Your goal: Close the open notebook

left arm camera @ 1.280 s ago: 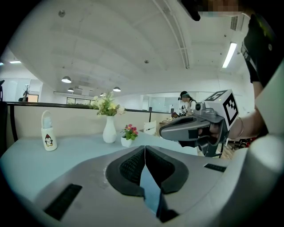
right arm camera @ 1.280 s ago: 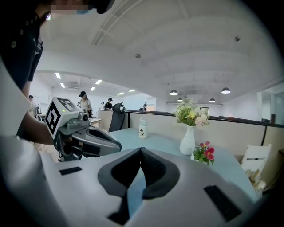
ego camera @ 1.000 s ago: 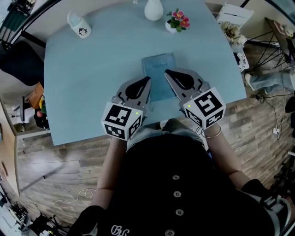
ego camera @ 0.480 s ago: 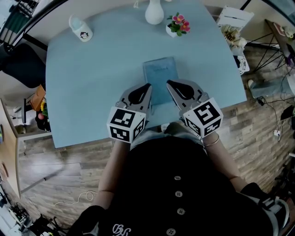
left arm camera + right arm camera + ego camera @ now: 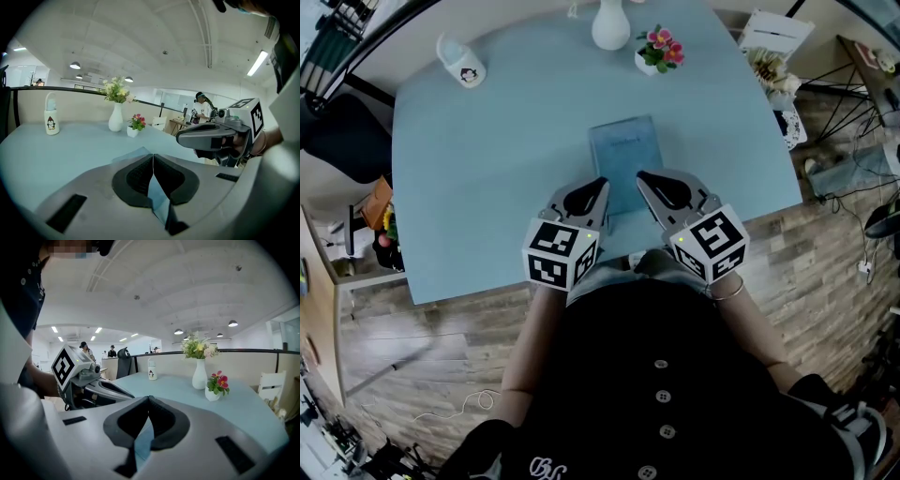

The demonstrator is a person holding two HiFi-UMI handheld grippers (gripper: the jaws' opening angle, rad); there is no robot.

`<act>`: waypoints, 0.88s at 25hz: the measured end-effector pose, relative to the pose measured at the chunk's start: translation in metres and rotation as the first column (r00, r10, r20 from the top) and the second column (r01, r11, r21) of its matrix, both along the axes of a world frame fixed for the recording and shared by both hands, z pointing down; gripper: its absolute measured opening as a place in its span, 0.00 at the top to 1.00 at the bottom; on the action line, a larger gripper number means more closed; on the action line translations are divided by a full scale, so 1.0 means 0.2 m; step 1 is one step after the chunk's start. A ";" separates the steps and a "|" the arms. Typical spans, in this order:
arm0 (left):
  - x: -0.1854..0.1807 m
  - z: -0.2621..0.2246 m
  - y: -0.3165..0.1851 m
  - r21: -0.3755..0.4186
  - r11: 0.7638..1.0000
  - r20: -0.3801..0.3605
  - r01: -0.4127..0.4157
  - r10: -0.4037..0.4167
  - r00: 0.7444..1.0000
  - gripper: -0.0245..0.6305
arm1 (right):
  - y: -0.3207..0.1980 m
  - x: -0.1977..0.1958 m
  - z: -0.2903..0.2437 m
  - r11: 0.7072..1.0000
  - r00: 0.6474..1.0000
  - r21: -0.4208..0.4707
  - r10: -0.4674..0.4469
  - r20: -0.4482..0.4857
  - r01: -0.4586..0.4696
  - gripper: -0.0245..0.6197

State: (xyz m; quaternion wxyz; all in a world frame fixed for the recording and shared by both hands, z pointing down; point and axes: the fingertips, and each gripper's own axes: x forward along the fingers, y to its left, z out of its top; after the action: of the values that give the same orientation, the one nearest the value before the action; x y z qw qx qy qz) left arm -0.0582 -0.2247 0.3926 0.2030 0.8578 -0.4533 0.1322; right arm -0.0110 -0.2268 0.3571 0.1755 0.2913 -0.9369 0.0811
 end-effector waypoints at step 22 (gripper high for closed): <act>0.02 0.05 0.00 -0.033 0.999 0.021 -0.031 0.032 0.999 0.94 | 0.03 -0.04 0.07 1.000 0.999 -0.024 -0.017 -0.037 0.016 0.96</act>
State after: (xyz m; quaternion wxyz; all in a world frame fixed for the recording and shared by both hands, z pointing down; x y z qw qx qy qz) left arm -0.0542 -0.2240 0.4030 0.2100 0.8599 -0.4397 0.1521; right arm -0.0181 -0.2213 0.3703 0.1971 0.2828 -0.9348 0.0853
